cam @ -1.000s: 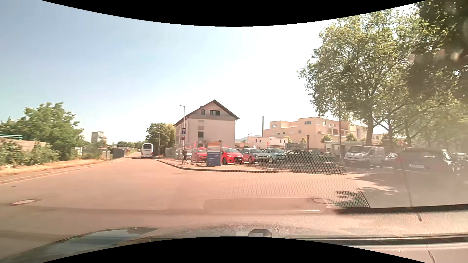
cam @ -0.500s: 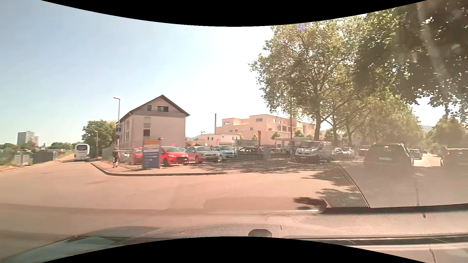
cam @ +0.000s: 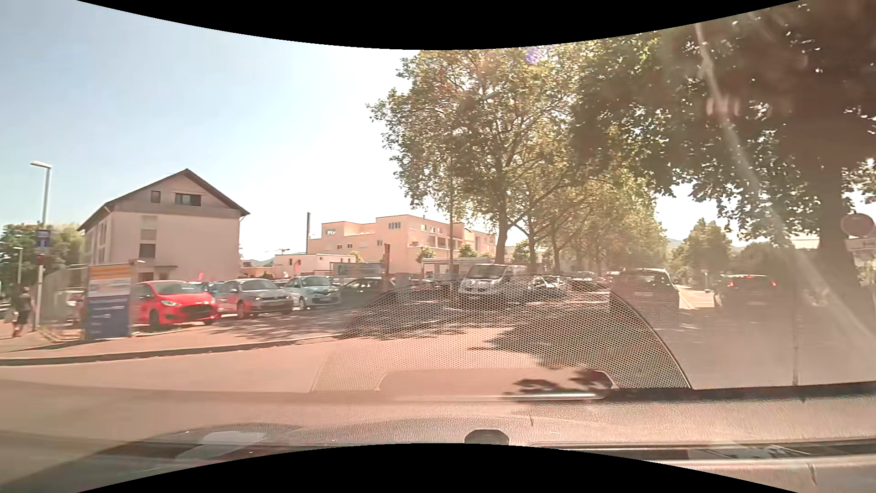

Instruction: Follow the waypoints while adhering to traffic rules and regulations

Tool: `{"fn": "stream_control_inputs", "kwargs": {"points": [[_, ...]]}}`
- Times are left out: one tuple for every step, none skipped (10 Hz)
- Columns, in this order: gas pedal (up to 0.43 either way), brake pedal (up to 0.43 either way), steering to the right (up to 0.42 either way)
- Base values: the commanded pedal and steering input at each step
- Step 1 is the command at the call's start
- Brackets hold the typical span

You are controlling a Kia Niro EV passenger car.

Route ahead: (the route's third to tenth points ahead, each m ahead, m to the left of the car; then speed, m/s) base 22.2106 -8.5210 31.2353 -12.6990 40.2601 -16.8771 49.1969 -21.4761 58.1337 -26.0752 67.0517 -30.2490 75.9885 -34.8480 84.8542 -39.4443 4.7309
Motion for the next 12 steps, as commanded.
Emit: {"fn": "stream_control_inputs", "kwargs": {"points": [[0.118,0.0,0.405],[0.118,0.0,0.399],[0.138,0.0,0.38],[0.15,0.0,0.353],[0.15,0.0,0.33],[0.157,0.0,0.292],[0.157,0.0,0.249],[0.157,0.0,0.216],[0.157,0.0,0.171],[0.169,0.0,0.135],[0.169,0.0,0.108],[0.169,0.0,0.093]]}}
